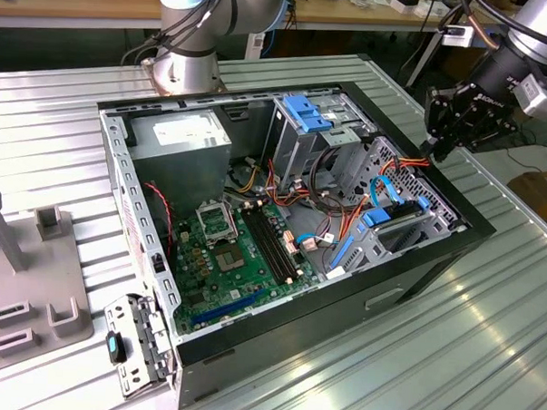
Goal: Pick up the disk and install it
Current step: 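Insert the second disk wire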
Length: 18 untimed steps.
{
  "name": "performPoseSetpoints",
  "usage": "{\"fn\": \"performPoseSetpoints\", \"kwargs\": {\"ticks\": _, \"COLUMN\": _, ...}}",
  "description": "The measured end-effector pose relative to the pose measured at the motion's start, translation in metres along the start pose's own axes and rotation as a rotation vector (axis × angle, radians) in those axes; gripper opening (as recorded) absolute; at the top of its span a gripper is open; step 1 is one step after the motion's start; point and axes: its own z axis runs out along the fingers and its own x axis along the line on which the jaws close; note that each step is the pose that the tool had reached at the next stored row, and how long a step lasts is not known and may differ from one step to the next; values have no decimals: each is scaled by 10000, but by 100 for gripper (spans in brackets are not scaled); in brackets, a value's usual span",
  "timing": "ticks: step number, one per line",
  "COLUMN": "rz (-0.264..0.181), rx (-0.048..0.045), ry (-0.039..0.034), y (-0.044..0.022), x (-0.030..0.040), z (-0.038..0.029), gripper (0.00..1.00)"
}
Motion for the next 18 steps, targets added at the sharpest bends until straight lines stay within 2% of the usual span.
{"fn": "performPoseSetpoints", "kwargs": {"ticks": 4, "rz": -149, "rx": 141, "ry": 193, "y": 9, "x": 2, "z": 6, "gripper": 29}}
{"fn": "performPoseSetpoints", "kwargs": {"ticks": 9, "rz": -179, "rx": 193, "ry": 256, "y": 60, "x": -35, "z": 6, "gripper": 29}}
{"fn": "performPoseSetpoints", "kwargs": {"ticks": 10, "rz": -220, "rx": 263, "ry": 304, "y": 86, "x": -34, "z": 9, "gripper": 29}}
{"fn": "performPoseSetpoints", "kwargs": {"ticks": 12, "rz": -316, "rx": 326, "ry": 389, "y": 93, "x": -30, "z": 11, "gripper": 29}}
{"fn": "performPoseSetpoints", "kwargs": {"ticks": 18, "rz": -352, "rx": 370, "ry": 435, "y": 150, "x": -60, "z": 13, "gripper": 29}}
